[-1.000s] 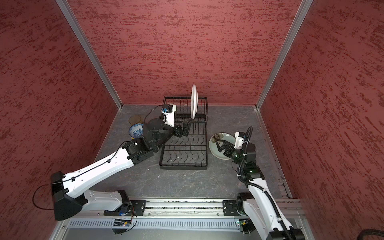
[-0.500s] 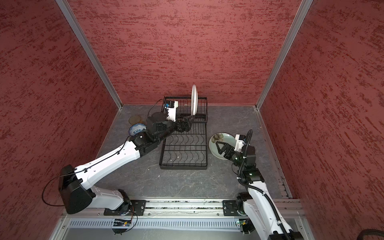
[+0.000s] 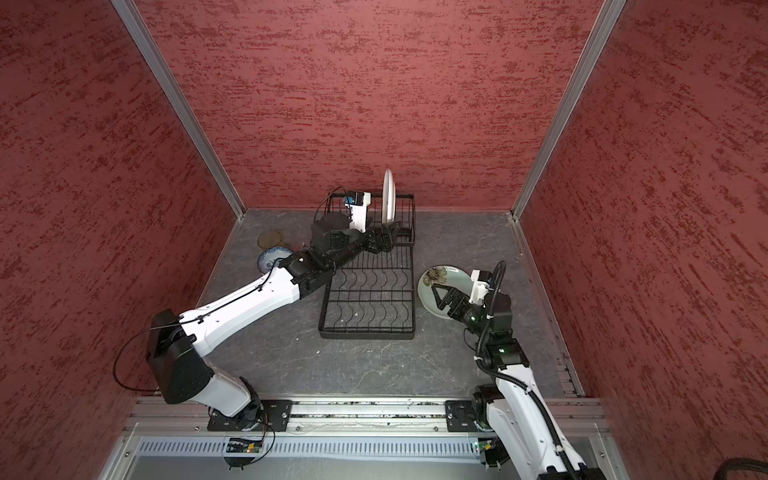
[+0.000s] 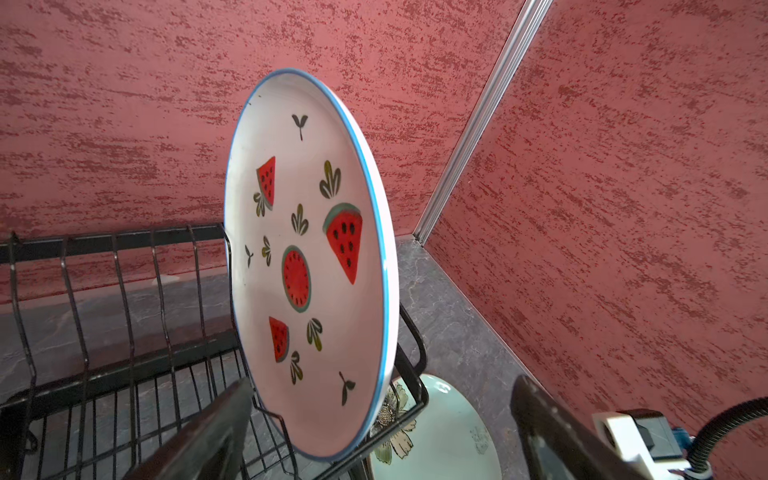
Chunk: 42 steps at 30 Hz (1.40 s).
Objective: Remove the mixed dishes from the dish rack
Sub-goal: 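Move the left gripper to the watermelon plate's rim in the upper rack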
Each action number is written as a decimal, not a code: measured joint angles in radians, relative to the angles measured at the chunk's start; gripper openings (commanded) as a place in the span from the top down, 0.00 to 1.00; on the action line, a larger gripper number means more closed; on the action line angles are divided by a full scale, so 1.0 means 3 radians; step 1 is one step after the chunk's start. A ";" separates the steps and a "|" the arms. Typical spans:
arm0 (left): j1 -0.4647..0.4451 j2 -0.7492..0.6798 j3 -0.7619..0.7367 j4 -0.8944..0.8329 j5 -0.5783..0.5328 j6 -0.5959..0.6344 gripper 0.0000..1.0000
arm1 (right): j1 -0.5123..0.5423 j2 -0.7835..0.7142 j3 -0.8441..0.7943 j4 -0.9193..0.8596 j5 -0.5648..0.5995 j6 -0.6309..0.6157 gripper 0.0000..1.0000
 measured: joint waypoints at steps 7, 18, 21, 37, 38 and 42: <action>-0.0008 0.0258 0.0268 -0.0093 -0.0229 0.0146 0.20 | 0.0001 0.0009 0.0000 -0.0029 0.0070 -0.0028 0.01; -0.0062 0.0532 0.0540 -0.0247 -0.0718 0.0420 0.37 | 0.0001 0.0056 0.0000 -0.0029 0.0075 -0.0064 0.01; -0.0066 0.0624 0.0640 -0.0315 -0.0838 0.0472 0.43 | 0.0001 0.0071 0.0000 -0.0031 0.0076 -0.0064 0.01; -0.0161 0.0670 0.0741 -0.0512 -0.1311 0.0819 0.60 | 0.0001 0.0067 0.0000 -0.0055 0.0099 -0.0051 0.01; -0.0170 0.0670 0.0741 -0.0512 -0.1345 0.0856 0.60 | 0.0001 0.0064 0.0000 -0.0055 0.0099 -0.0051 0.01; -0.0193 0.0670 0.0748 -0.0514 -0.1500 0.1029 0.59 | 0.0001 0.0046 0.0000 -0.0065 0.0100 -0.0050 0.01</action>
